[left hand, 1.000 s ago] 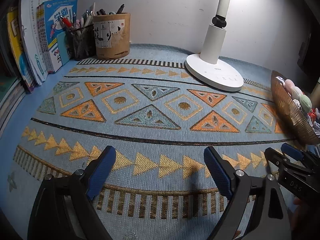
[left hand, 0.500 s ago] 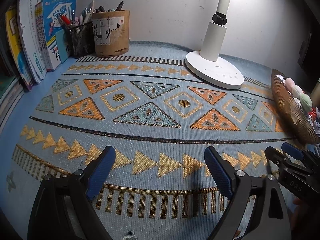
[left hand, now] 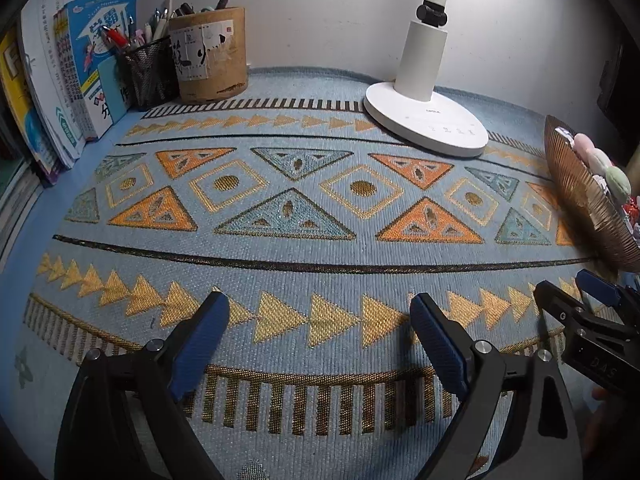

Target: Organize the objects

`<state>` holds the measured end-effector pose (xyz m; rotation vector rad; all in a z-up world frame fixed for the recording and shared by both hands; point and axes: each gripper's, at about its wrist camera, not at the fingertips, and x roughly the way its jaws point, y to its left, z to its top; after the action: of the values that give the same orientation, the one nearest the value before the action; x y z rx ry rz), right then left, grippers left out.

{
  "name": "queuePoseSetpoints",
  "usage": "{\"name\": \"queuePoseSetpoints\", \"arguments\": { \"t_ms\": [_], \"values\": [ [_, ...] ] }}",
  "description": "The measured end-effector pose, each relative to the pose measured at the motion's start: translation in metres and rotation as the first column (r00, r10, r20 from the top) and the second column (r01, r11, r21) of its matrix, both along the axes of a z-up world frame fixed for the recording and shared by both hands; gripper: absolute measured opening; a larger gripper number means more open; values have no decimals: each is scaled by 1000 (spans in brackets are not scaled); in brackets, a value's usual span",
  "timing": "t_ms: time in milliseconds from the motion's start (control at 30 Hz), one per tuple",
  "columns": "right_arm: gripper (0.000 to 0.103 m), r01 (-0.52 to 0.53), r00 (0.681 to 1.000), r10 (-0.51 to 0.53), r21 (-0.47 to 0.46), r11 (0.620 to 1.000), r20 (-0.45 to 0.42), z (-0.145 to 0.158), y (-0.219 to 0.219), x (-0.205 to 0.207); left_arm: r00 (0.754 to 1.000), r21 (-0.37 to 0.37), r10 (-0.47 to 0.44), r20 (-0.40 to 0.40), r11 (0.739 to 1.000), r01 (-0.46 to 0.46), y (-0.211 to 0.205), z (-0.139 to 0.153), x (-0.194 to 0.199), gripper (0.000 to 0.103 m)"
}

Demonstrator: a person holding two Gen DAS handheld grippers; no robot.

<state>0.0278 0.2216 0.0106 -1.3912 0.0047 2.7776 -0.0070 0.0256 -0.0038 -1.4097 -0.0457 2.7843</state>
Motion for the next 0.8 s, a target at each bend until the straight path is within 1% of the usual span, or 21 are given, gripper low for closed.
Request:
{"name": "queuePoseSetpoints", "arguments": {
  "t_ms": [33, 67, 133, 200, 233, 267, 300, 500, 633, 733, 800],
  "values": [
    [81, 2, 1000, -2, -2, 1000, 0, 0, 0, 0, 1000, -12, -21, 22, 1000, 22, 4, -2, -2, 103],
    [81, 2, 1000, -2, -5, 1000, 0, 0, 0, 0, 999, -39, -31, 27, 999, 32, 8, -3, -3, 103],
    [82, 4, 1000, -4, -5, 1000, 1, 0, 0, 0, 999, -38, -33, 22, 999, 33, 8, -3, -2, 103],
    [85, 11, 1000, -11, -3, 1000, 8, -1, 1, -1, 999, -35, -34, 21, 999, 35, 7, -3, -2, 103],
    [89, 20, 1000, -20, -3, 1000, 14, -2, 2, -2, 999, -35, -31, 18, 999, 32, 7, -3, -2, 103],
    [97, 30, 999, -29, -8, 1000, 24, -3, 4, -3, 1000, -36, -27, 16, 999, 28, 7, -3, -1, 103],
    [103, 34, 999, -33, -16, 999, 41, -4, 5, -4, 1000, -36, -23, 15, 999, 24, 7, -3, -1, 103],
    [103, 25, 999, -25, -3, 1000, 43, -4, 4, -1, 1000, -34, -23, 8, 999, 23, 7, -3, -3, 103],
    [103, 38, 999, -38, 3, 999, 31, -5, 2, 7, 1000, -33, -22, 7, 999, 23, 7, -4, -2, 103],
    [103, 87, 996, -87, 2, 996, 14, -5, 1, 15, 1000, -32, -23, 7, 999, 23, 6, -3, -2, 103],
    [103, 96, 995, -96, 1, 995, 13, -5, 1, 15, 1000, -34, -22, 7, 999, 23, 7, -3, -3, 103]
  ]
}}
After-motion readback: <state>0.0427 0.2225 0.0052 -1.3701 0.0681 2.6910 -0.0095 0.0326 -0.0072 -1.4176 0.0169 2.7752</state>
